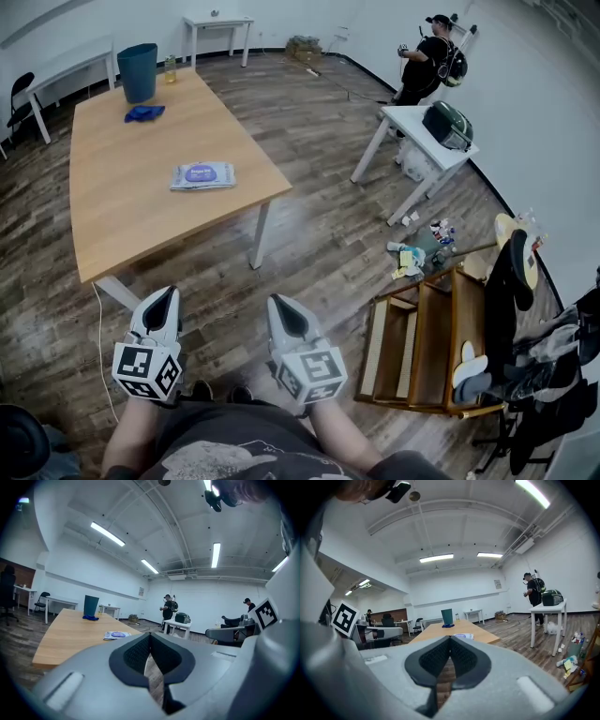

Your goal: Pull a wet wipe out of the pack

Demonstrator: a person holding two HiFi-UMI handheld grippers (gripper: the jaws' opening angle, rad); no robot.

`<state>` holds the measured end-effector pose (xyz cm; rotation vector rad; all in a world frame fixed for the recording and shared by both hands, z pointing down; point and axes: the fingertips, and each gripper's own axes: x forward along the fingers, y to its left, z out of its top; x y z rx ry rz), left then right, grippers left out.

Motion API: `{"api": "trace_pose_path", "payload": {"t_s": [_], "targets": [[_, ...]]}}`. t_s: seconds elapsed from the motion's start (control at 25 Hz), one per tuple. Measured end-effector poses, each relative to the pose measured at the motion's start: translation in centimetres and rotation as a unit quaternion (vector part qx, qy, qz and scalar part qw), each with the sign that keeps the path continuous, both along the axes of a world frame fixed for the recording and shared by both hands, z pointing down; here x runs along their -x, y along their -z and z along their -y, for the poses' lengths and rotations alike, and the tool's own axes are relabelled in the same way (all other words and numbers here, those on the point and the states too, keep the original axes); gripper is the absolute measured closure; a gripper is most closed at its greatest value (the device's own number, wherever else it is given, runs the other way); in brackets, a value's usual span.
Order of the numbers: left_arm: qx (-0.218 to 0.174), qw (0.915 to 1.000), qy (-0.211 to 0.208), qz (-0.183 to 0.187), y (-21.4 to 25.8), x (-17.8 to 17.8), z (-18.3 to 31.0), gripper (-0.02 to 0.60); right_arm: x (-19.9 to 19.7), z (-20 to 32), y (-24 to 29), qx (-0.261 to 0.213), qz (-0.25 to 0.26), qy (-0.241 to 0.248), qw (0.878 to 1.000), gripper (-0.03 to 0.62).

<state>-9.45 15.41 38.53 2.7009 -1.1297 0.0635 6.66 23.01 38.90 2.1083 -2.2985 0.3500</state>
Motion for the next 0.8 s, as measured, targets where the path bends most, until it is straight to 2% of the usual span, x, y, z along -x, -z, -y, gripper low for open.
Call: {"api": "trace_pose_path", "payload": {"t_s": [0.32,0.48,0.8], "targets": [[-0.01,0.9995,0.024,0.017,0.1,0.5,0.5,0.563,-0.5,0.5,-2.0,0.016,-0.028,0.021,0.999,0.603],[-0.006,0.9992,0.03,0.025,-0.8,1.1,1.7,0.563,0.0,1.6,-3.0,0.029,-0.019,0.025,0.999,0.603],[0.007,0.9996,0.012,0.023,-2.5,-0.2,7.1,0.563,-0.4,6.1,-3.9,0.044,-0.014,0.018,0.999,0.603]]}}
